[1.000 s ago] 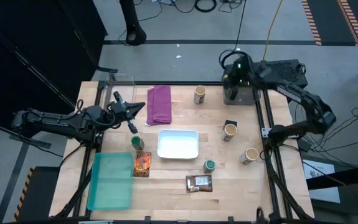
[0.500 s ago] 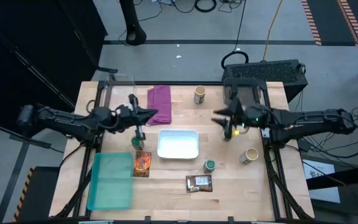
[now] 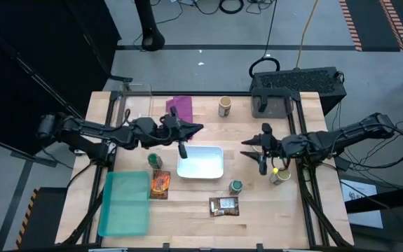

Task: Sort spices by type
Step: Put the top left brown seasoning bottle into the blue bin

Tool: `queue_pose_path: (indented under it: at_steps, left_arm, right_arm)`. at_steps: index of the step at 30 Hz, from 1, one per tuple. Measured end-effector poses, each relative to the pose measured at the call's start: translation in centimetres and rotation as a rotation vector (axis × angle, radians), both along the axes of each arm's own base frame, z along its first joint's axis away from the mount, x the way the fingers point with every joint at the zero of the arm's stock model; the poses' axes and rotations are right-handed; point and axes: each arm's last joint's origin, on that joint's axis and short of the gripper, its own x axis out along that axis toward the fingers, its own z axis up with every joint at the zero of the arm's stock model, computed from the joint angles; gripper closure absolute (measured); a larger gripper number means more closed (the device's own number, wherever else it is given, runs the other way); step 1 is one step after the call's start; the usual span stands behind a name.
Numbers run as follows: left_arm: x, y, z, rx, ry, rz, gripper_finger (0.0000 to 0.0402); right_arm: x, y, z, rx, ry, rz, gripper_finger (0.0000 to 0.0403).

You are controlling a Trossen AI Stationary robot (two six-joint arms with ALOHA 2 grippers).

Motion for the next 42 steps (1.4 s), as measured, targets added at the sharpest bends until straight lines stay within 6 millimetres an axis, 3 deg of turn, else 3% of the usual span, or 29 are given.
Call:
queue_pose_path:
  at_steps: [7, 12, 17, 23, 32, 37, 42]
  left_arm:
    - [1.5, 1.0, 2.2, -0.001, 0.067, 0.049, 0.0396]
    - [2.8, 2.3, 2.6, -0.038, 0.091, 0.086, 0.0396]
    - [5.3, 4.6, 3.5, -0.058, 0.081, 0.124, 0.0396]
    - [8.0, 8.9, 3.4, -0.047, 0.276, 0.156, 0.0396]
    - [9.1, 16.4, 0.0, -0.148, 0.454, 0.164, 0.0396]
    - [9.0, 18.8, -1.8, -0.174, 0.484, 0.208, 0.0396]
    - [9.4, 20.0, -2.5, -0.162, 0.438, 0.229, 0.0396]
  right_arm:
    - [-1.4, -0.6, 1.3, -0.042, -0.072, -0.048, 0.0248]
    - [-1.9, -0.8, 1.0, -0.033, -0.026, -0.053, 0.0248]
    - [-2.0, -1.0, 0.8, -0.100, -0.003, -0.109, 0.0248]
    - [-2.0, -1.0, 0.9, -0.146, 0.000, -0.101, 0.0248]
    - [-2.0, -1.1, 1.0, -0.155, -0.010, -0.142, 0.0248]
    - [-2.1, -1.3, 0.9, -0.140, -0.010, -0.215, 0.0248]
    - [-2.1, -1.3, 0.9, -0.142, -0.009, -0.209, 0.0248]
